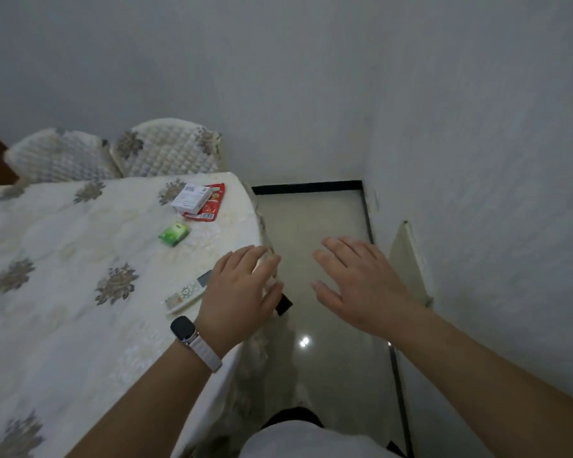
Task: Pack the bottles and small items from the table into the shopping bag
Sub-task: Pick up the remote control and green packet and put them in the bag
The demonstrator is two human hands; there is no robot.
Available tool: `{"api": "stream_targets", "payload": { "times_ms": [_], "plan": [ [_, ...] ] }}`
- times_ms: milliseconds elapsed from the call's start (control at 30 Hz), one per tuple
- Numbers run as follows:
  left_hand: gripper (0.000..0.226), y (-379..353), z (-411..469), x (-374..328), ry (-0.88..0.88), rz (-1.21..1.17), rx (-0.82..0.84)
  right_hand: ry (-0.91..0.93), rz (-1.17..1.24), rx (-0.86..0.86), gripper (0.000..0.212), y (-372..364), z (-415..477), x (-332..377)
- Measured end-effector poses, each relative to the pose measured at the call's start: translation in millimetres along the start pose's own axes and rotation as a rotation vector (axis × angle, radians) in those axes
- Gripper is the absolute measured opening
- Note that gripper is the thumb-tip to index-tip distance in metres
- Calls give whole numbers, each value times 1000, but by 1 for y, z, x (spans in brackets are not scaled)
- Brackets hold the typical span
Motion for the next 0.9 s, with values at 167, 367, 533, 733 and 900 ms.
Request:
{"api": "stream_targets", "payload": {
  "times_ms": [167,367,533,733,900],
  "plan": [
    [45,-32,38,49,148,-27,-19,119,0,75,54,-31,71,-20],
    [46,-68,97,106,287,-100,-38,217,-32,175,52,-57,159,-41],
    [46,-74,132,146,385,-88,-52,297,-59,151,53,-69,228,-49],
    [44,-83,118,205,584,-69,-98,466,-1,220,52,-111,296,-28],
    [43,-96,100,231,744,-28,-117,648,79,280,53,-148,346,-8]
  ]
}}
Point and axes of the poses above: each hand's wrist, its own z-axis towards the middle knuckle, its own y-axis out of the back of the hand, x = y × z, the point moved 5 cm from there along z, towards the middle knuckle, and after that the axes turned 12 degrees about y, right-handed, at the moved point
